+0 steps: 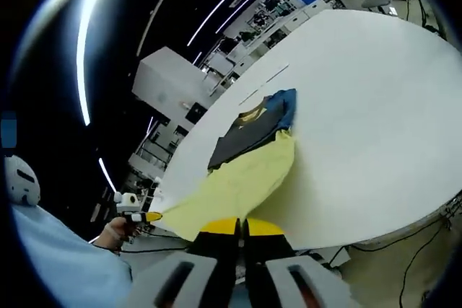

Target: Fold the garment on the visible template until the final outline fits inside the template.

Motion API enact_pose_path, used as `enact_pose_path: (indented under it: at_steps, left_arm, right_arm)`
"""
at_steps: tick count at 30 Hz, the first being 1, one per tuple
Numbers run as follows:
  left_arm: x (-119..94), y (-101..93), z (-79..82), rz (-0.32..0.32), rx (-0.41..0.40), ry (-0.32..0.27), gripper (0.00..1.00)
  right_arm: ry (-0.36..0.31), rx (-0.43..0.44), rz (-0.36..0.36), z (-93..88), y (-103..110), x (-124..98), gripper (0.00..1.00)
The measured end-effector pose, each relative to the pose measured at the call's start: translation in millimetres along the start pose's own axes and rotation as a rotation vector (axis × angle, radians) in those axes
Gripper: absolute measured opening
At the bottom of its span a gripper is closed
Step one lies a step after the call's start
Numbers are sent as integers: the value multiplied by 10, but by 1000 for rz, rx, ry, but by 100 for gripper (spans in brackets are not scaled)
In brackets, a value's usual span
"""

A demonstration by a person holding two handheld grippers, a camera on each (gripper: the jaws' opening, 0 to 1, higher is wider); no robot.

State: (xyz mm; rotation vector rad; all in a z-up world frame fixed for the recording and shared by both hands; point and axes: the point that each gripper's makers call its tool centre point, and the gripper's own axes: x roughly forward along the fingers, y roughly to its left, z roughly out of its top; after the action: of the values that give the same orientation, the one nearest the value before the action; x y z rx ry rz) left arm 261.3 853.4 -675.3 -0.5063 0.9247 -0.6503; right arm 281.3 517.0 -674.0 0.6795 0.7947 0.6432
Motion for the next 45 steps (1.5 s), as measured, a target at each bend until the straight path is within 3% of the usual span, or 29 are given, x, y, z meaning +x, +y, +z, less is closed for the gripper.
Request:
enact_pose_path:
  at_steps: [8,15,18,21,26,32,34,45]
  left_arm:
    - [21,46,-98,7,-19,7,0]
    - [102,155,144,15,-35,-53,0]
    - [179,225,390,4,-79,-128,0]
    - [238,282,555,9,-69,-152,0]
    - [386,423,976,38,-63,-204,0]
    - [580,600,1379,73,-78,-258,0]
    - [619,652,1559,121,-21,-301,0]
    - [787,725,2356,85,-60,-449,0]
  right_arm:
    - [19,56,-12,-95,-135,2,0]
    - [-3,92,25,61,-34,84,0]
    - [6,80,5,136,-78,153,0]
    - [-18,97,26,296,-48,229,0]
    - [-62,91,67,699,29,433,0]
    - [-63,61,61,1093,-122,714,0]
    - [-76,44,67,1253,-125,810,0]
    - [-156,2,96,2047,-195,1217,0]
